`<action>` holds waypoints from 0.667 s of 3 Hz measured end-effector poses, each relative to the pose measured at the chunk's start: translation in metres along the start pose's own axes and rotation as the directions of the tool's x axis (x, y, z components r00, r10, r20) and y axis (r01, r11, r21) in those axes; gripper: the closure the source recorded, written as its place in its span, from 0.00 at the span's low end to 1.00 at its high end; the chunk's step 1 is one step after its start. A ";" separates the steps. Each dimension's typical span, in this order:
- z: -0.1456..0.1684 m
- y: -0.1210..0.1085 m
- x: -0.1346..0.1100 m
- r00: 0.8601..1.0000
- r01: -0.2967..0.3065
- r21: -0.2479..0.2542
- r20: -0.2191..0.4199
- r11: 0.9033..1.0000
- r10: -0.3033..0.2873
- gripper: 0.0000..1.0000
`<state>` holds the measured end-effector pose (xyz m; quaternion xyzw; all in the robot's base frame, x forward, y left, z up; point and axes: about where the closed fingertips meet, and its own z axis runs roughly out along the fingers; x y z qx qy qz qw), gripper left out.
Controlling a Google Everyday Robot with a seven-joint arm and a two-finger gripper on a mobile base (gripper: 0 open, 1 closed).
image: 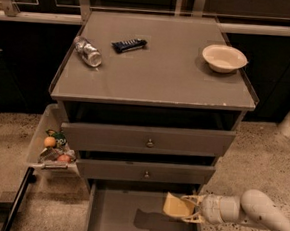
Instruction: Pick sponge from bottom drawer and place on counter
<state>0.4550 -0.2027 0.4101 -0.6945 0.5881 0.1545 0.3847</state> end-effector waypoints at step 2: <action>-0.076 -0.061 -0.078 0.986 0.161 -0.014 -0.039 0.987 -0.161 1.00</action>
Offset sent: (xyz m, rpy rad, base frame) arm 0.0424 -0.0091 0.2089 -0.1343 -0.1735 0.1343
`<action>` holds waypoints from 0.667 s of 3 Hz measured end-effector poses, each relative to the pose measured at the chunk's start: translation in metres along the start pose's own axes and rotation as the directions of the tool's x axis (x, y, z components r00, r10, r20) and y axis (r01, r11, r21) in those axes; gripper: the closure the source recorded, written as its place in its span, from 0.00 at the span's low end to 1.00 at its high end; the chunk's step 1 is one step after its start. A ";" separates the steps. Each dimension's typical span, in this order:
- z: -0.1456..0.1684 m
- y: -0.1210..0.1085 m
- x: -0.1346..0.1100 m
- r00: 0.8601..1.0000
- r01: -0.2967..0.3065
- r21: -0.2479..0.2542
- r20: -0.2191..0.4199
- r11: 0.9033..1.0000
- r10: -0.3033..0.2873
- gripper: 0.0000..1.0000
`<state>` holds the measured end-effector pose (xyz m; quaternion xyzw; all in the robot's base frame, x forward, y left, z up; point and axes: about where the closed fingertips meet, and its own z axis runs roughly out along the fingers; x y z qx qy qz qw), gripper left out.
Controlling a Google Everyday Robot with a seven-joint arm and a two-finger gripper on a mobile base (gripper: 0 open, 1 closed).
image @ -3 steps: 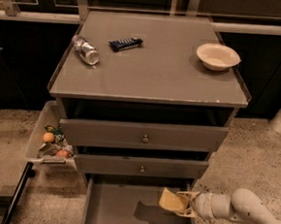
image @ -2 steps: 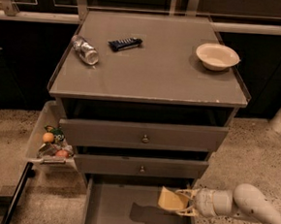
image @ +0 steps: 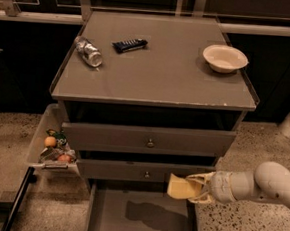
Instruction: Pick sponge from bottom drawer and place on counter
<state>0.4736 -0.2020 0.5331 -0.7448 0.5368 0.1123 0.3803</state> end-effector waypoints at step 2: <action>-0.092 -0.082 -0.057 0.997 0.079 0.080 -0.024 0.994 -0.077 1.00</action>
Offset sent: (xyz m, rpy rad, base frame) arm 0.0382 -0.0247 0.2145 0.0238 -0.1970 -0.0246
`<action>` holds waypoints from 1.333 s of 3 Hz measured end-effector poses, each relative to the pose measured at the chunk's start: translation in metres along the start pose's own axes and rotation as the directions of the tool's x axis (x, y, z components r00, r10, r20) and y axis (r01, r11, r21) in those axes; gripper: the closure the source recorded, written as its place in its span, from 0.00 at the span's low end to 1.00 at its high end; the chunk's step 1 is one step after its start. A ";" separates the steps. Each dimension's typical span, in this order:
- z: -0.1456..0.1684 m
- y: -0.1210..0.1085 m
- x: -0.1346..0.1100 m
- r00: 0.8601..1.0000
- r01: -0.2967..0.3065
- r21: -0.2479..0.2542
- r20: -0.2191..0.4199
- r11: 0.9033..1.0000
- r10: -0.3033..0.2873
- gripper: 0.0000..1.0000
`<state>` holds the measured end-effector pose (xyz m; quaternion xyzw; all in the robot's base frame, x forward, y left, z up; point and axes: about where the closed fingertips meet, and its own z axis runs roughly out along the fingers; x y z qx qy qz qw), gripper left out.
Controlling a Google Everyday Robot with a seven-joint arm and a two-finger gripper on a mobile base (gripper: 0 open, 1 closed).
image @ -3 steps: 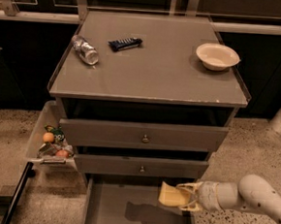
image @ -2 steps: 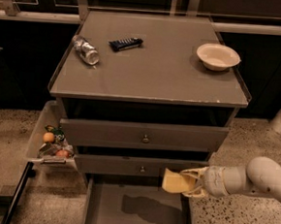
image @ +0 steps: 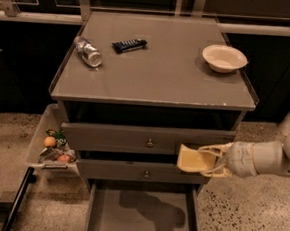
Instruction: Pick sponge from bottom drawer and place on counter
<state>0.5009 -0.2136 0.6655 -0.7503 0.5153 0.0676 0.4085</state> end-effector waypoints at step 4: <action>-0.017 -0.030 -0.015 0.992 -0.123 0.100 0.000 0.987 0.124 1.00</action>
Offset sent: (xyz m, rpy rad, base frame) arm -0.0160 0.0003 -0.0200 0.0414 0.0279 -0.0046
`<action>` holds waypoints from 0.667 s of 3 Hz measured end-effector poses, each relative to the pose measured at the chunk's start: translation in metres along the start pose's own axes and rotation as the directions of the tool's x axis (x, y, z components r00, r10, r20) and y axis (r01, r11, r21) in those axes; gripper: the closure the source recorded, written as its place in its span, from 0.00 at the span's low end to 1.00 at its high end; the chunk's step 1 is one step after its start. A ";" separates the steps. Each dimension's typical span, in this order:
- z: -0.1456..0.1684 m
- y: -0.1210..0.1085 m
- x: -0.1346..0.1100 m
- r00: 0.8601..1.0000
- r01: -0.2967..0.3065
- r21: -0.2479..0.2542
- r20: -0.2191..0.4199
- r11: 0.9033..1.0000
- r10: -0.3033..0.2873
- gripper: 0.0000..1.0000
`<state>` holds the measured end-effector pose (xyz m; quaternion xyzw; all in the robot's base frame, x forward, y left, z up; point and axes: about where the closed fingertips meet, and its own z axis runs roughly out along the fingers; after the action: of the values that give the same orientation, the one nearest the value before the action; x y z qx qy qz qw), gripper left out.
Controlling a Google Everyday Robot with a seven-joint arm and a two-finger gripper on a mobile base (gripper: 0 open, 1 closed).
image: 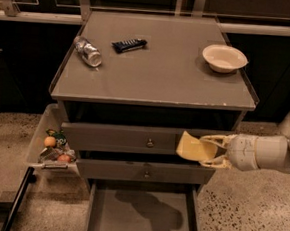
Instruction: Pick sponge from bottom drawer and place on counter
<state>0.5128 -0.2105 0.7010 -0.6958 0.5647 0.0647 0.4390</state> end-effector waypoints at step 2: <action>-0.041 -0.058 -0.056 0.992 0.020 -0.009 -0.124 1.000 -0.021 1.00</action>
Offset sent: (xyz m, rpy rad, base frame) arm 0.0115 0.0203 0.1545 -0.2096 -0.0324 -0.0501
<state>0.5247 -0.1993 0.7899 -0.7062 0.5834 0.0190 0.4008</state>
